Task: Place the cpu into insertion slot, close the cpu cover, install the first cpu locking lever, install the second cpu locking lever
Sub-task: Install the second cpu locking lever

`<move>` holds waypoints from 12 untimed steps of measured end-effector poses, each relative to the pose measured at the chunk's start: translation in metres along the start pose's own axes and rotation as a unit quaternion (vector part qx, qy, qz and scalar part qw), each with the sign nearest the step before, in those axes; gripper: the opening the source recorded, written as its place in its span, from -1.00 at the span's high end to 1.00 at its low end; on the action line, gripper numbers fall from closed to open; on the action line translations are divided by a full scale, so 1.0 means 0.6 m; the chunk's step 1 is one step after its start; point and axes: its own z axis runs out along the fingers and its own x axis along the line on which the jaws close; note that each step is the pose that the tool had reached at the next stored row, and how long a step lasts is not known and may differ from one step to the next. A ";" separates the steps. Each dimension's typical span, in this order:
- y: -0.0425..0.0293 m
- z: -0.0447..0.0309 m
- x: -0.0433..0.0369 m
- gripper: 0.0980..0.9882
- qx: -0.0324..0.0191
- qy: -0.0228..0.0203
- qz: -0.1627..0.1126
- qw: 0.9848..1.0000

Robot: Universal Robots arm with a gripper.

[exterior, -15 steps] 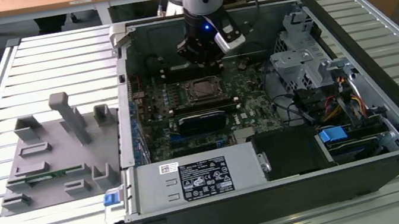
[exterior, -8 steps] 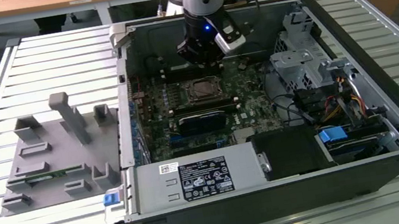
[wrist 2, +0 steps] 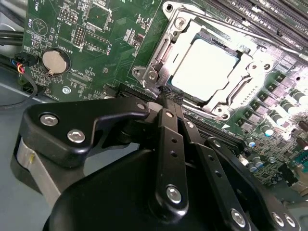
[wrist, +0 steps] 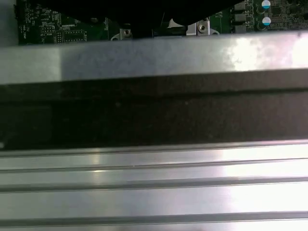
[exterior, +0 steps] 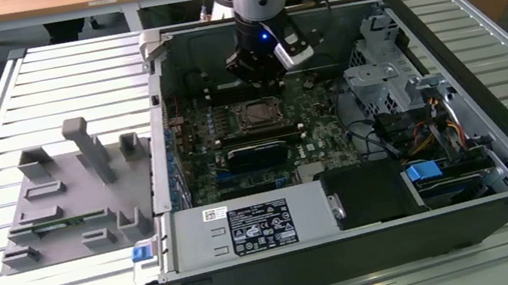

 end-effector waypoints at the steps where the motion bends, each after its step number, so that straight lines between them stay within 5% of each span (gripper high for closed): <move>1: -0.001 0.000 0.000 0.98 0.000 0.000 0.000 1.000; 12: -0.013 -0.001 -0.001 0.98 0.000 0.000 0.000 1.000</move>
